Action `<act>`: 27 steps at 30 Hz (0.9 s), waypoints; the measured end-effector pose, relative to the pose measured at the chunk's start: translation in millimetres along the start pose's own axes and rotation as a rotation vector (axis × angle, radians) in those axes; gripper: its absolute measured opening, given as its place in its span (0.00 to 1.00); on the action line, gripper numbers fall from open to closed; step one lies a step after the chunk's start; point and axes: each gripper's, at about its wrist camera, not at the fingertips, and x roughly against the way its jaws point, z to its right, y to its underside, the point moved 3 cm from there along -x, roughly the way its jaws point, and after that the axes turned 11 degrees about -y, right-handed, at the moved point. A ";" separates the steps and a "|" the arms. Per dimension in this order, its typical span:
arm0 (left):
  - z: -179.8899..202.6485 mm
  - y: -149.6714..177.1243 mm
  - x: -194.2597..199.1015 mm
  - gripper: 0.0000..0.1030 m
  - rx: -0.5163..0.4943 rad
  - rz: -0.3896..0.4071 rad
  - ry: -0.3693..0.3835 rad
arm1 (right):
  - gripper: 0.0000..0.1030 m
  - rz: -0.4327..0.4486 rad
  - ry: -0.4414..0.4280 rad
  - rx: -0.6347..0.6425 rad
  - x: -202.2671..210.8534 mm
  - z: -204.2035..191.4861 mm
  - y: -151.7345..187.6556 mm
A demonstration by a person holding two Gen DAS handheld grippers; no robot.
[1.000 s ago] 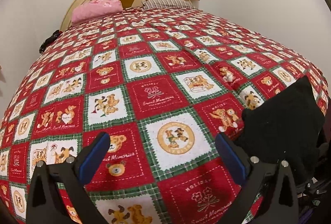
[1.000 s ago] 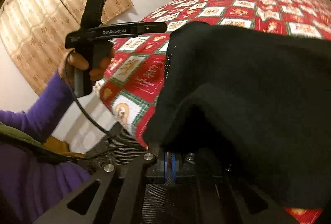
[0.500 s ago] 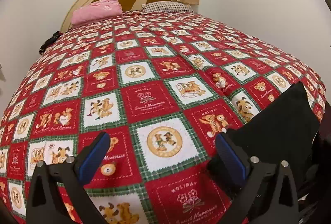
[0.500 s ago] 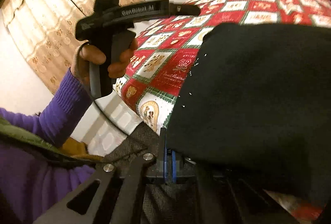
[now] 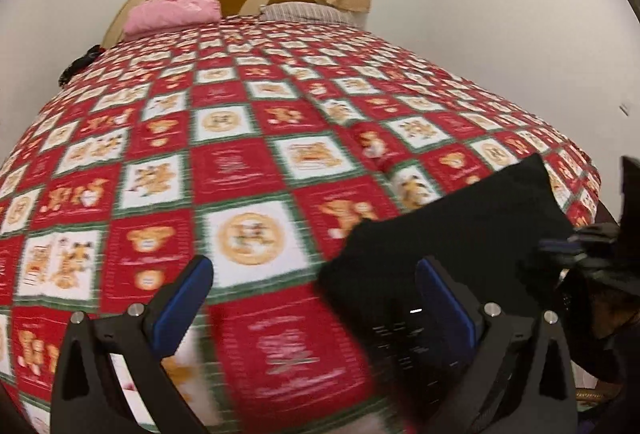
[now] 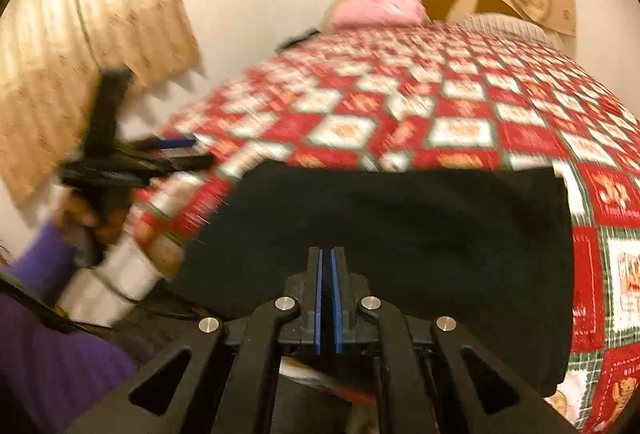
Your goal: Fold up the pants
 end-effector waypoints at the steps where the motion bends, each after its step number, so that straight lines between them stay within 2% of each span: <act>1: 10.1 3.7 -6.2 1.00 -0.013 -0.016 -0.001 | 0.04 -0.027 0.020 0.008 -6.0 3.7 5.9; 2: 16.0 7.4 -11.9 1.00 -0.021 -0.031 -0.005 | 0.04 -0.065 0.071 0.033 -12.9 10.9 16.2; 4: 26.2 20.2 -26.6 1.00 -0.047 -0.077 -0.027 | 0.00 -0.015 0.065 0.099 2.5 21.7 27.0; 5: 29.4 29.2 -35.6 1.00 -0.060 -0.099 -0.046 | 0.00 0.005 0.096 0.109 10.7 29.6 30.2; 9: 17.9 33.1 -31.6 1.00 -0.010 -0.100 -0.044 | 0.04 0.094 0.075 -0.018 41.8 48.3 25.4; 13: -0.1 23.2 -6.6 1.00 0.081 -0.061 -0.053 | 0.04 0.230 0.113 -0.064 79.4 54.4 17.6; 17: 12.6 12.2 7.2 1.00 0.123 0.000 -0.028 | 0.04 0.288 0.152 -0.063 87.4 55.4 11.8; 20: 40.7 11.3 1.6 1.00 0.050 -0.001 -0.028 | 0.04 0.294 0.219 -0.050 70.2 64.3 -5.9; 23: 61.1 21.3 -8.8 1.00 -0.038 -0.007 -0.043 | 0.04 0.228 0.271 -0.060 41.8 87.6 -11.7; 25: 65.3 33.8 -20.6 1.00 -0.103 -0.045 -0.111 | 0.01 0.218 0.298 -0.057 32.6 99.0 -9.4; 26: 62.6 39.3 -25.5 1.00 -0.115 -0.060 -0.121 | 0.01 0.232 0.306 -0.056 32.9 102.3 -8.3; 27: 57.1 41.0 -25.5 1.00 -0.095 -0.064 -0.097 | 0.01 0.238 0.300 -0.067 33.1 105.0 -8.0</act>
